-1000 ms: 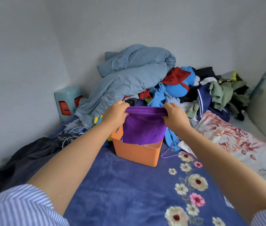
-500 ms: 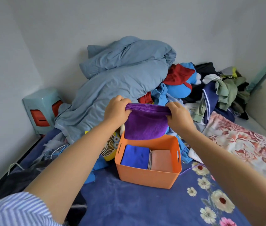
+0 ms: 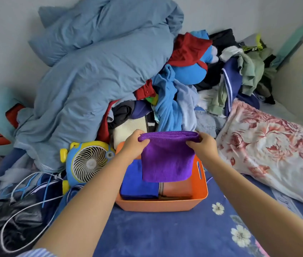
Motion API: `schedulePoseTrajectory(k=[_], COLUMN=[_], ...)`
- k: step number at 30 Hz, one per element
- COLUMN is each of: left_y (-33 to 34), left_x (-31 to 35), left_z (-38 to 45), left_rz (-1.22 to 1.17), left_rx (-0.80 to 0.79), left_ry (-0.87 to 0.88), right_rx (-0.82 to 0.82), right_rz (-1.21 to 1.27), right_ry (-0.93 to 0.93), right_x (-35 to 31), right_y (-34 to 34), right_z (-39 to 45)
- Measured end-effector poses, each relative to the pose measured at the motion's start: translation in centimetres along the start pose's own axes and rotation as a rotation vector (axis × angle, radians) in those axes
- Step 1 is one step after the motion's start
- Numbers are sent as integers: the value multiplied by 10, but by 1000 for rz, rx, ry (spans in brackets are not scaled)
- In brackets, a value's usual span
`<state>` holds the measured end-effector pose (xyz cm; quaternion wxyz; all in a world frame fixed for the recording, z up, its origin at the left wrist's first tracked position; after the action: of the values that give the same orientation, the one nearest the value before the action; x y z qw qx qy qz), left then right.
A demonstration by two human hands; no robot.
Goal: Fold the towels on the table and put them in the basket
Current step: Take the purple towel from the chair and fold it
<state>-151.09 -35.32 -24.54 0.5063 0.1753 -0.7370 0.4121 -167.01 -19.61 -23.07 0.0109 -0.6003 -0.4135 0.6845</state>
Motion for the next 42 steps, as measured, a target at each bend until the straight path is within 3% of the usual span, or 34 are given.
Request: schedulePoseTrajectory(k=[7, 14, 17, 25, 28, 32, 35, 38, 42], left_y=[86, 138, 159, 179, 185, 189, 197, 206, 211], left_x=[-101, -172, -195, -229, -237, -235, -228, -229, -232], left_z=[41, 89, 114, 163, 167, 158, 156, 160, 168], left_rz=[-61, 286, 325, 352, 291, 293, 441, 622, 732], left_rx=[-157, -249, -242, -79, -9, 92, 95, 73, -2], left_ry=[-318, -416, -434, -414, -347, -212, -30, 104, 179], right_rx=[-229, -395, -383, -124, -10, 65, -46, -185, -214], right_rz=[-286, -568, -622, -671, -762, -650, -794, -951, -1007], right_ry=[94, 219, 276, 217, 81, -71, -294, -260, -231], right_x=[89, 164, 188, 216, 222, 216, 217, 242, 254], right_y=[65, 128, 147, 166, 172, 179, 204, 218, 223], right_z=[42, 89, 110, 148, 150, 142, 125, 116, 123])
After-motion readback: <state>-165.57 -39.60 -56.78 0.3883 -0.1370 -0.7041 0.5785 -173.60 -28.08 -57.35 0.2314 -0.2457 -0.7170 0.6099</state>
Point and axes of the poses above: each hand's wrist, its own z-axis towards the middle knuckle, its own y-axis out of the palm, x = y × z, the point moved 9 cm from there along z, towards the middle knuckle, and after that the axes turned 5 degrees about -z, right-handed, at the moved point
